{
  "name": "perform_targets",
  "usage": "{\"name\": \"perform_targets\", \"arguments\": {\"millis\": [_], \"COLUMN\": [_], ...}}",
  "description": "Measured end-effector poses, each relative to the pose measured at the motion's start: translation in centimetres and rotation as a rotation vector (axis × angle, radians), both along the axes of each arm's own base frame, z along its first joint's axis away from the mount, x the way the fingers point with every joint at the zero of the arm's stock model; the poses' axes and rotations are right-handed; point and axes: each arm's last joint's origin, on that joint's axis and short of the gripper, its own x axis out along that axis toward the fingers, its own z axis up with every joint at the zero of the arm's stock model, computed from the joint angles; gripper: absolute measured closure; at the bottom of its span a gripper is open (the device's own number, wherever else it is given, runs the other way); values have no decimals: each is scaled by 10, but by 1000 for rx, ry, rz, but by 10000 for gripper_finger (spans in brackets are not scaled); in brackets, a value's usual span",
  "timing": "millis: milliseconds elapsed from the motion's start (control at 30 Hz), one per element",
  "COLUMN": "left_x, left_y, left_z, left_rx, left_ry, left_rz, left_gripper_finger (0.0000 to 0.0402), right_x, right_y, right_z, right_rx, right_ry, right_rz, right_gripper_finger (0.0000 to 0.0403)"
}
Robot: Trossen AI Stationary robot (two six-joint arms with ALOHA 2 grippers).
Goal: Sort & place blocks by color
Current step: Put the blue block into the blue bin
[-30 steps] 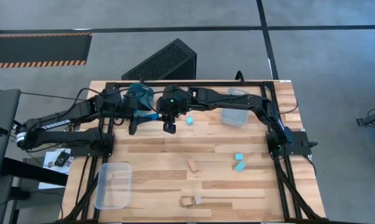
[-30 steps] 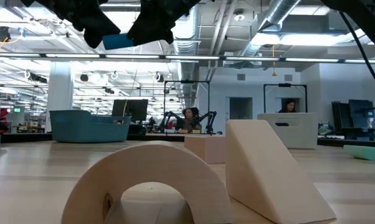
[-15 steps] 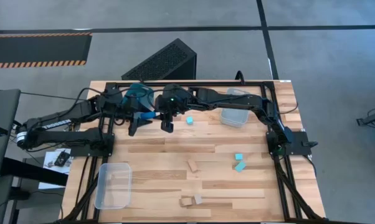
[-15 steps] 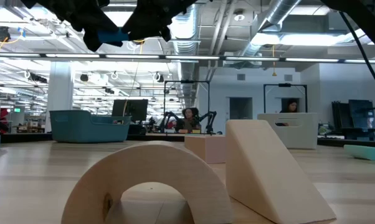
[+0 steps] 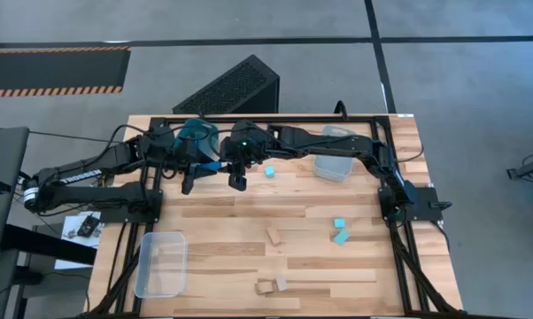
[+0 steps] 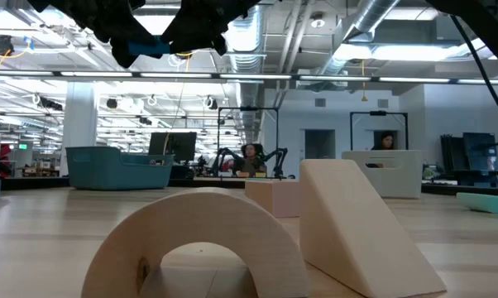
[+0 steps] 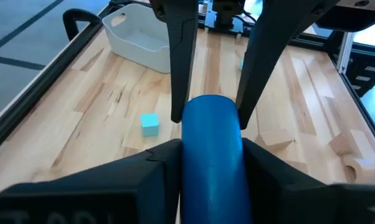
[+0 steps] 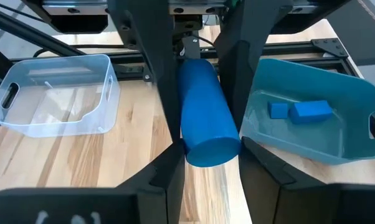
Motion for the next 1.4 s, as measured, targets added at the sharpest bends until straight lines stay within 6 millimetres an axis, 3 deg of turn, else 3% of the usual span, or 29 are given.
{"name": "perform_targets", "arguments": {"millis": [300,500,700,967,1167,1400], "left_x": [-1,-1,-5,-12,-22,-35], "left_y": [0,2,5,12,20,33], "left_z": [-1,-2,-6,-13,-19,-31], "left_rx": [10,27,38,44,45,27], "left_ry": [14,31,94,189,279,369], "left_rz": [22,76,193,313,445,589], "left_gripper_finger": [284,287,297,288,294,287], "right_x": [1,0,-23,-50,-55,-76], "right_y": [-1,-3,-9,-27,-28,-10], "right_z": [0,0,20,42,15,-14], "right_rx": [0,23,14,-37,3,125], "right_ry": [-8,-1,56,97,168,59], "right_rz": [-3,-44,-97,-170,-192,-221], "right_gripper_finger": [258,232,209,217,224,224]}}
